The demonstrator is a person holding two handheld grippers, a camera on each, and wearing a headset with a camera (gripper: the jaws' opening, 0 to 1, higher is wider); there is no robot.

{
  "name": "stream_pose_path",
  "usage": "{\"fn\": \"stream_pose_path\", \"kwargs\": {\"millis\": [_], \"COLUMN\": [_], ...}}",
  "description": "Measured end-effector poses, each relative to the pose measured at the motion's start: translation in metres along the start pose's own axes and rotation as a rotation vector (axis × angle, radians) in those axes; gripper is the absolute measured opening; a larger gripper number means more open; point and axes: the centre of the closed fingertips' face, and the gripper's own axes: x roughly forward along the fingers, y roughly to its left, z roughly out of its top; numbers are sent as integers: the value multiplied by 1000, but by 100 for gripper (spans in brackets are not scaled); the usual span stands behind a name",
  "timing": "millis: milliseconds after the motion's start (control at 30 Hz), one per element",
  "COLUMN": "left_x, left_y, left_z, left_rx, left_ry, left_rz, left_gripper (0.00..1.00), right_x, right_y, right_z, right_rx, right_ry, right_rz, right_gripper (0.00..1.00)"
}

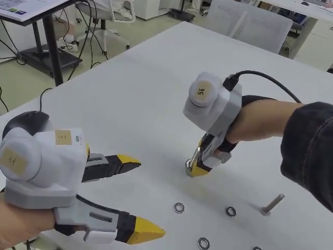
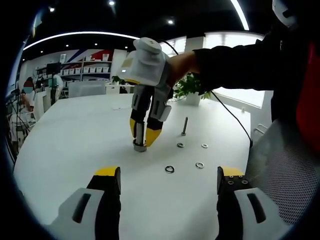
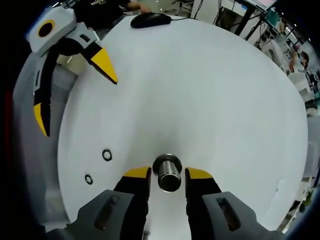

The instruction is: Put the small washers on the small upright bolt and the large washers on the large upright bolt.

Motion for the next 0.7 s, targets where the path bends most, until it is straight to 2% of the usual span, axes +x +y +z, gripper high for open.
{"fn": "stream_pose_path", "kwargs": {"millis": [700], "left_x": [3], "left_y": [-3], "left_z": [1], "left_rx": [12], "left_ry": [11], "left_rz": [-21], "left_gripper": [78], "right_x": [-7], "right_y": [2], "right_z": [-13], "right_rx": [32], "right_ry": [-1], "right_rz": [-10], "right_gripper": [28]}}
